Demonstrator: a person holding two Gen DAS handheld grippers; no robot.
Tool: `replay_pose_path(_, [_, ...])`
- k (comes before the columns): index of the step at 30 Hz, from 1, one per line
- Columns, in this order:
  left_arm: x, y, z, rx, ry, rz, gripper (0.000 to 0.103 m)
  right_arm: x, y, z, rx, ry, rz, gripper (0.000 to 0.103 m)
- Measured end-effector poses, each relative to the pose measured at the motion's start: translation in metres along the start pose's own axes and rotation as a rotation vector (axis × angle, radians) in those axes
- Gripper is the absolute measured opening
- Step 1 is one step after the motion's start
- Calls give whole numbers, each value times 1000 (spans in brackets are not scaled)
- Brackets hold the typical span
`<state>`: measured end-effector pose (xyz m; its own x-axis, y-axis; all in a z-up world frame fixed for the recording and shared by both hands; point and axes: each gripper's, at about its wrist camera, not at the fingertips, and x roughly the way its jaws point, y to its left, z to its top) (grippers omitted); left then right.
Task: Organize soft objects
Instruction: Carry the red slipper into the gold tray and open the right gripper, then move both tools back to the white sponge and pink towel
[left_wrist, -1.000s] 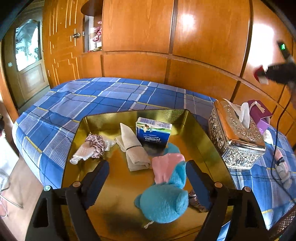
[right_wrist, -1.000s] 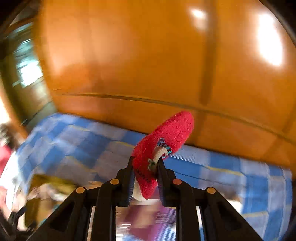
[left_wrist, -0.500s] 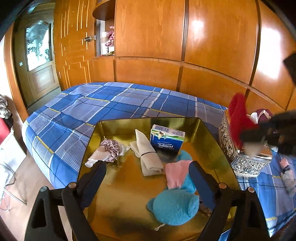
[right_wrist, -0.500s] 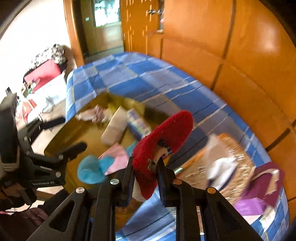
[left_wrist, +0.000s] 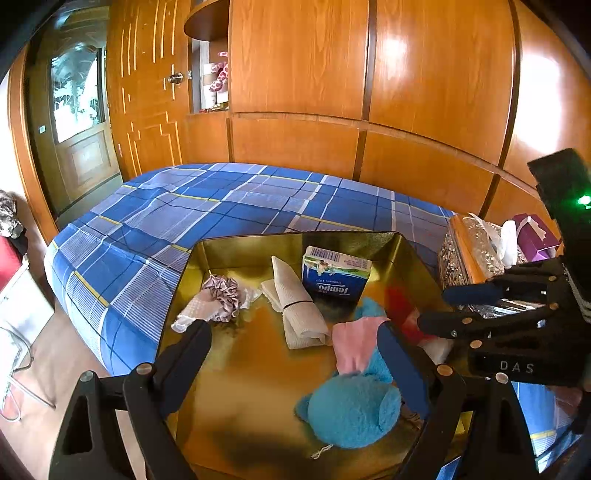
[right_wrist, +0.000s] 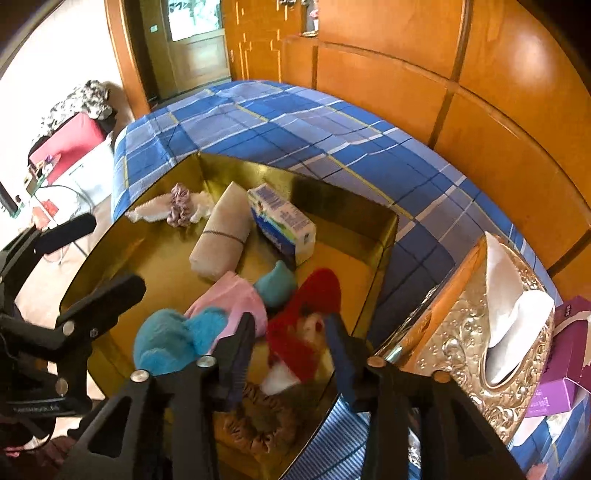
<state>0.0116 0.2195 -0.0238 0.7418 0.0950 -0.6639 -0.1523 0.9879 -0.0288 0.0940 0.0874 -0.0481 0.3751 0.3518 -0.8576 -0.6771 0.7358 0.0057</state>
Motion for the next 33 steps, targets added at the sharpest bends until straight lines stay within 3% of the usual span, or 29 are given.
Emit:
replay_pose_path(12, [7,-3,-5,8,21,-5,92,-62,-25,-10,93,-209,-27,48])
replay_pose_path(23, [-6,-21,-6,77,-15,-33,92,-124,-73,-60,200,-371,-180,48])
replay_pose_path(33, [-19,-47,-10,135,-25,-67,92,-181,-162,-120,437,-453,-340,49])
